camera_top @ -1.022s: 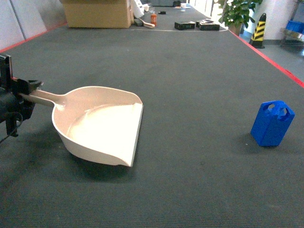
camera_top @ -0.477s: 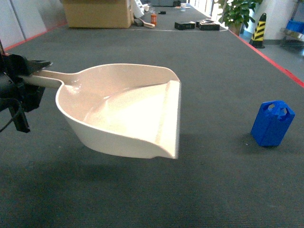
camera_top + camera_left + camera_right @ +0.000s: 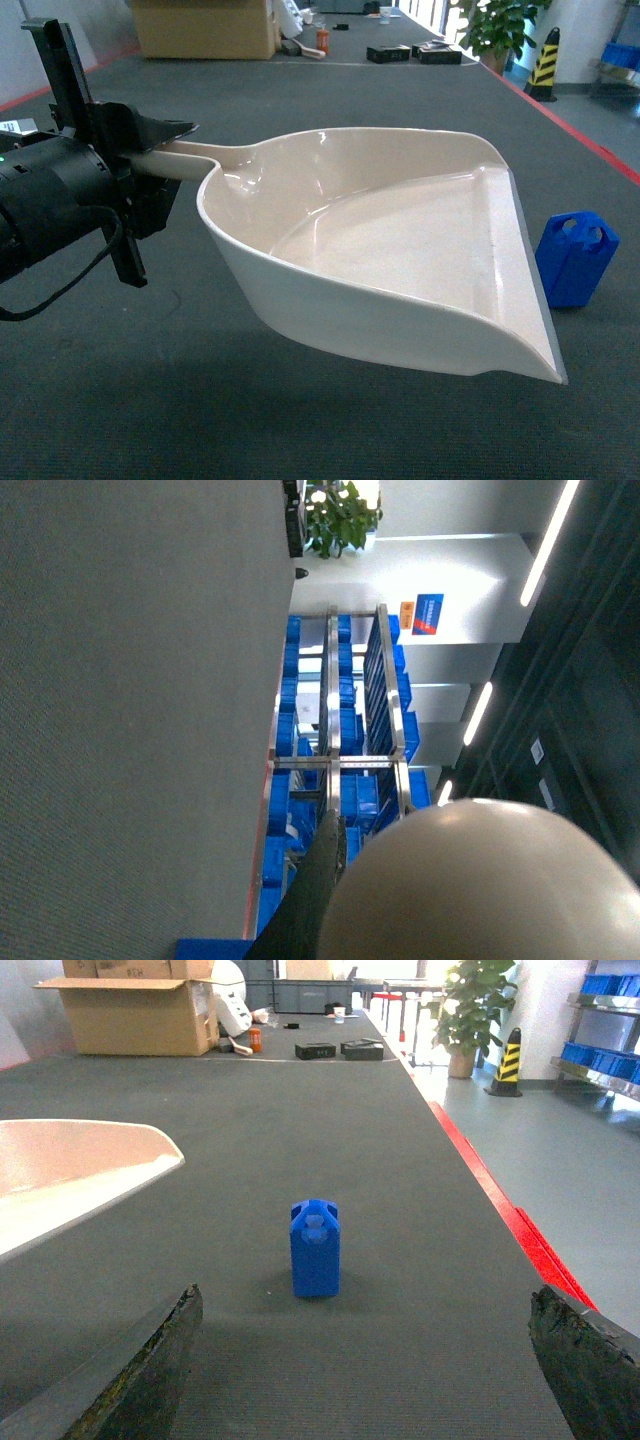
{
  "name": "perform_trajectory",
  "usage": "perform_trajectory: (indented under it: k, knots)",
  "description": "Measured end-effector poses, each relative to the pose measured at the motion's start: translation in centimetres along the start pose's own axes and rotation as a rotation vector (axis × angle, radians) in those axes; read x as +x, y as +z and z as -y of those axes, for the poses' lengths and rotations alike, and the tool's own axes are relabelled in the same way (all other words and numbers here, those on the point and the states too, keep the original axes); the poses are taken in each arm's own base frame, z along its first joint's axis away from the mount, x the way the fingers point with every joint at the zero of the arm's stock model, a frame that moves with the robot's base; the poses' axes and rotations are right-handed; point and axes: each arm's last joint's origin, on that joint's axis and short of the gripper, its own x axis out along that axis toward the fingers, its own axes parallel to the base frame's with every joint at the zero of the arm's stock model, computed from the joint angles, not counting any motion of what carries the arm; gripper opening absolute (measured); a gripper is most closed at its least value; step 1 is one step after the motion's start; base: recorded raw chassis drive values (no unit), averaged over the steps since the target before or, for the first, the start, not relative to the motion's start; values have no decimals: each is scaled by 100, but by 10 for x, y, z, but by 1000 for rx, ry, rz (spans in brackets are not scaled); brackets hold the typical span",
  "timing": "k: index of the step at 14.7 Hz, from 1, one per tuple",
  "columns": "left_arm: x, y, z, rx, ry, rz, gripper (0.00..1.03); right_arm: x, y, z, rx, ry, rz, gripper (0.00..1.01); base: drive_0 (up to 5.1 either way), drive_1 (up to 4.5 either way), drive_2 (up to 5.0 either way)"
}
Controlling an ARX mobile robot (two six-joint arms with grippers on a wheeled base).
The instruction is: Place part in tray to right shelf
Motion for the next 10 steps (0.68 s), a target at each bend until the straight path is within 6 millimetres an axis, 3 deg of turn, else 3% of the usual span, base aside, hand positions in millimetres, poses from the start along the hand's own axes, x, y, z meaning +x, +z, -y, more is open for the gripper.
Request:
perform_trajectory:
  k: [6, 7, 10]
  knots:
    - [0, -1, 0, 19, -2, -5, 13, 0, -1, 0, 4, -8, -21, 98, 0, 0, 0]
    - [0, -1, 0, 19, -2, -4, 13, 4, -2, 1, 25, -74, -188, 98, 0, 0, 0]
    - [0, -1, 0, 21, -1, -10, 13, 48, 17, 15, 50, -147, -256, 98, 0, 0, 0]
